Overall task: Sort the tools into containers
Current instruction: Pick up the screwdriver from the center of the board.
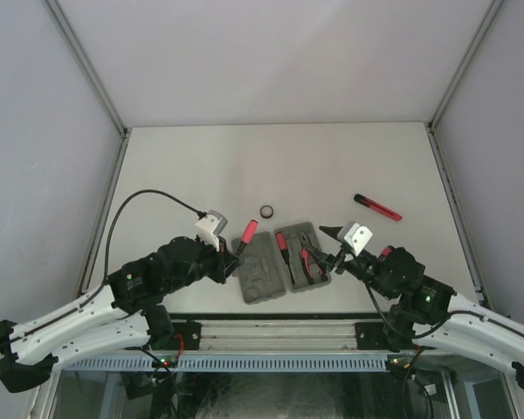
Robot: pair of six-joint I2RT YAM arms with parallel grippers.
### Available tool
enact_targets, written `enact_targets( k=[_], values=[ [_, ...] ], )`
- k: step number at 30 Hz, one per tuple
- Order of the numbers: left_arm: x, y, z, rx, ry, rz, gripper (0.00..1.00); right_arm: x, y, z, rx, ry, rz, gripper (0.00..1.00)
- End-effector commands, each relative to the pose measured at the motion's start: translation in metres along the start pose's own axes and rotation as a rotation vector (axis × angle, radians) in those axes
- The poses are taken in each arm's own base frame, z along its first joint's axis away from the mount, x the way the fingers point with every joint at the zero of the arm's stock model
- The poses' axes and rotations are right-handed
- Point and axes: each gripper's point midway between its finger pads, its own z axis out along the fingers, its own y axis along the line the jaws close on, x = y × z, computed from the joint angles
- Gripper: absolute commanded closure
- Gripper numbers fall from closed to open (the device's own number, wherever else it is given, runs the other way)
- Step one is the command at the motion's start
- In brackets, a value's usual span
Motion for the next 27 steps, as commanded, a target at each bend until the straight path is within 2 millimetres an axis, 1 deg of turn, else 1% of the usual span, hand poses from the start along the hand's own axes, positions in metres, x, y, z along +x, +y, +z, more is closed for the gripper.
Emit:
enact_targets(
  k=[1, 7, 10, 14, 16, 21, 27],
  values=[
    [-0.005, -0.013, -0.003, 0.084, -0.013, 0.042, 1.0, -0.037, 0.02, 0.006, -0.124, -0.098, -0.108, 0.44],
    [-0.004, -0.015, -0.004, 0.098, -0.005, 0.046, 1.0, -0.026, 0.036, 0.017, -0.181, -0.063, -0.37, 0.43],
    [-0.001, -0.017, -0.004, 0.113, 0.007, 0.051, 1.0, -0.026, 0.049, 0.016, -0.233, -0.075, -0.502, 0.43],
    [0.002, -0.021, -0.005, 0.141, 0.02, 0.061, 1.0, -0.025, 0.057, 0.014, -0.301, -0.078, -0.647, 0.43],
    [0.002, -0.022, -0.006, 0.149, 0.018, 0.064, 1.0, -0.025, 0.058, 0.014, -0.31, -0.078, -0.681, 0.43],
    [0.004, -0.025, -0.005, 0.164, 0.029, 0.069, 1.0, -0.036, 0.06, 0.018, -0.331, -0.109, -0.768, 0.42],
    [0.007, -0.033, -0.003, 0.208, 0.05, 0.083, 1.0, -0.029, 0.068, 0.031, -0.391, -0.069, -0.916, 0.41]
  ],
)
